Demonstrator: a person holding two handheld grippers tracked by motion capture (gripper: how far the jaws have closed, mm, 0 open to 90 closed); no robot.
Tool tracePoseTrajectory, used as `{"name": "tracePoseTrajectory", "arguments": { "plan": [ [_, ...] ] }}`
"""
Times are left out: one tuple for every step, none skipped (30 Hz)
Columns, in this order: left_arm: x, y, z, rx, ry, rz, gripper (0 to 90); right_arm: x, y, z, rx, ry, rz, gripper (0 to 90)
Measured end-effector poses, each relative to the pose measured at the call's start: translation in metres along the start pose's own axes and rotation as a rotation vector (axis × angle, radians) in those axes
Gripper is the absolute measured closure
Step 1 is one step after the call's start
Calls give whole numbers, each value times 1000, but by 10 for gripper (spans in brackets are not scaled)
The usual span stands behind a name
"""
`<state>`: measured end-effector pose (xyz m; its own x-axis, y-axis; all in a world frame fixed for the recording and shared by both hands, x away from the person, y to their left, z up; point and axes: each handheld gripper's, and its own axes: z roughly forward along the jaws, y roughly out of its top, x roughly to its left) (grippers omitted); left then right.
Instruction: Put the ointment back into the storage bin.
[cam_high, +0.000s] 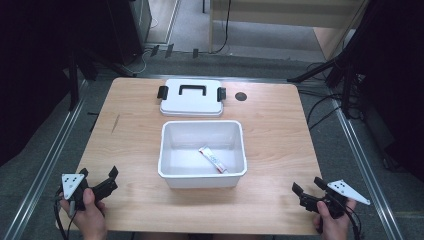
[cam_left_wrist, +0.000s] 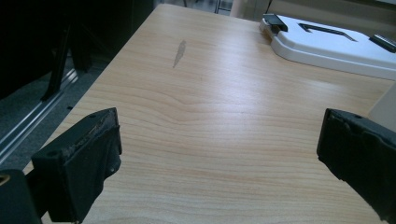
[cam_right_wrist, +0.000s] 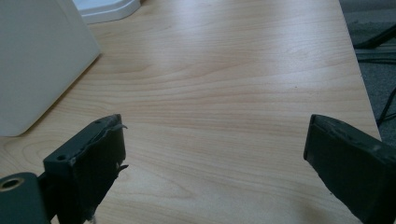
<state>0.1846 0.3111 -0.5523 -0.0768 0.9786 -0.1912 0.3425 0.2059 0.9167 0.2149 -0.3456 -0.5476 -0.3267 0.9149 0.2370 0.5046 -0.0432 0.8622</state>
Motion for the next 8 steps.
{"name": "tracePoseTrajectory", "arguments": {
  "plan": [
    [0, 0, 1, 2, 1, 0, 6, 0, 0, 0, 4, -3, -1, 62],
    [-1, 0, 1, 4, 3, -1, 6, 0, 0, 0, 11, -5, 2, 67],
    [-1, 0, 1, 5, 2, 0, 6, 0, 0, 1, 19, -18, 4, 82],
    [-1, 0, 1, 4, 0, 2, 6, 0, 0, 1, 19, -29, 5, 96],
    [-1, 0, 1, 3, -4, 6, 6, 0, 0, 1, 20, -38, 7, 102],
    [-1, 0, 1, 6, -11, 8, 6, 0, 0, 1, 23, -39, 6, 102],
    [0, 0, 1, 10, -17, 13, 6, 0, 1, 2, 26, -43, 6, 102],
    [0, 0, 1, 10, -17, 13, 6, 1, 1, 2, 28, -48, 5, 103]
  ]
}}
